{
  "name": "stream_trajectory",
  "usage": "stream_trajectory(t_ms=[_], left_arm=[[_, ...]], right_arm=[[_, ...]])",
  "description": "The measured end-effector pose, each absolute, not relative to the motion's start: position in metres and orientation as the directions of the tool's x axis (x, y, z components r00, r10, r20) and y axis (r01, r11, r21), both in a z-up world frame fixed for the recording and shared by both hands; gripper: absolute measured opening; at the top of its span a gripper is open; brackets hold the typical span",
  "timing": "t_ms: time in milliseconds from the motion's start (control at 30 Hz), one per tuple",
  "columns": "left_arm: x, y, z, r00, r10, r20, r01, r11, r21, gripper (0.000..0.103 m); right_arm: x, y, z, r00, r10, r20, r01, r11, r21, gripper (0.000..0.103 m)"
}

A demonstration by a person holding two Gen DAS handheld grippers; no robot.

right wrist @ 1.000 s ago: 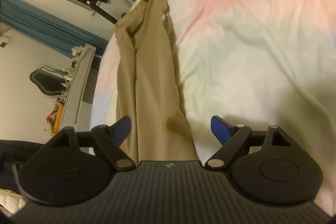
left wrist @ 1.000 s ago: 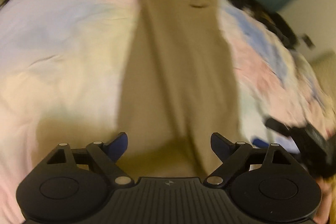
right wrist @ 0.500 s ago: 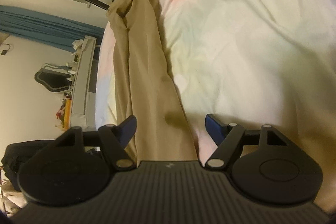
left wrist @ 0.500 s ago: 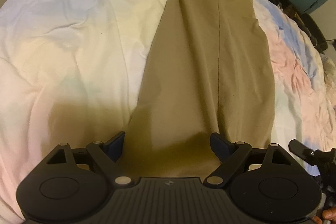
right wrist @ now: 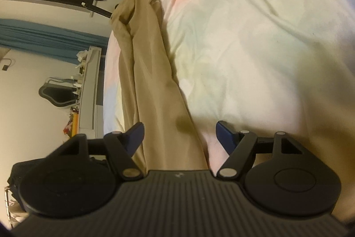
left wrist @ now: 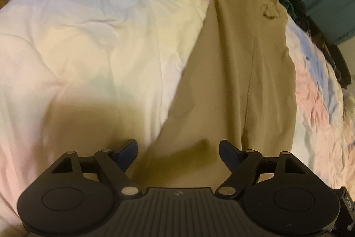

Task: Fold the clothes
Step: 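Press the open left gripper along the strip to smooth it, then grasp the hem end of the strip with both grippers, then lift the hem end with both grippers, fold it toward the collar, release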

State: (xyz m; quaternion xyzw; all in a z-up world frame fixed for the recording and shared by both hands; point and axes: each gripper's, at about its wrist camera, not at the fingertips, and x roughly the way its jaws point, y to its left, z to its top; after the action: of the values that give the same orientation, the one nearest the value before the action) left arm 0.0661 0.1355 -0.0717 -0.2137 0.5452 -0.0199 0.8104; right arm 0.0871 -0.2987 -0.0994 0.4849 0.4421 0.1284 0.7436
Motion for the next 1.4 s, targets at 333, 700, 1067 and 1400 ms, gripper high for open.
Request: stream_trajectory(t_ms=[333,700,1067,1400], left_arm=[[0.041,0.130,-0.077,0.333,-0.257,-0.907,-0.218,0.915,-0.339,0.045],[0.015,0.141,-0.049,0.435,-0.354,-0.828,-0.204,0.857,-0.473,0.004],[-0.010,0.156,0.064,0.644,-0.556,-0.525,0.002,0.688,-0.726,0.003],[-0.093,0.148,0.086,0.624,-0.609,-0.489,0.079,0.672,-0.736,0.002]], right_arm=[[0.081,-0.265,-0.108,0.426,0.714,-0.555,0.187,0.531,0.826,0.065],[0.077,-0.262,-0.084,0.439,0.679,-0.588,0.152,0.589,0.794,0.009],[0.072,-0.310,0.047,0.664,0.627,-0.407,-0.057,0.585,0.809,0.008],[-0.011,-0.328,0.056,0.708,0.619,-0.340,-0.135,0.591,0.795,0.008]])
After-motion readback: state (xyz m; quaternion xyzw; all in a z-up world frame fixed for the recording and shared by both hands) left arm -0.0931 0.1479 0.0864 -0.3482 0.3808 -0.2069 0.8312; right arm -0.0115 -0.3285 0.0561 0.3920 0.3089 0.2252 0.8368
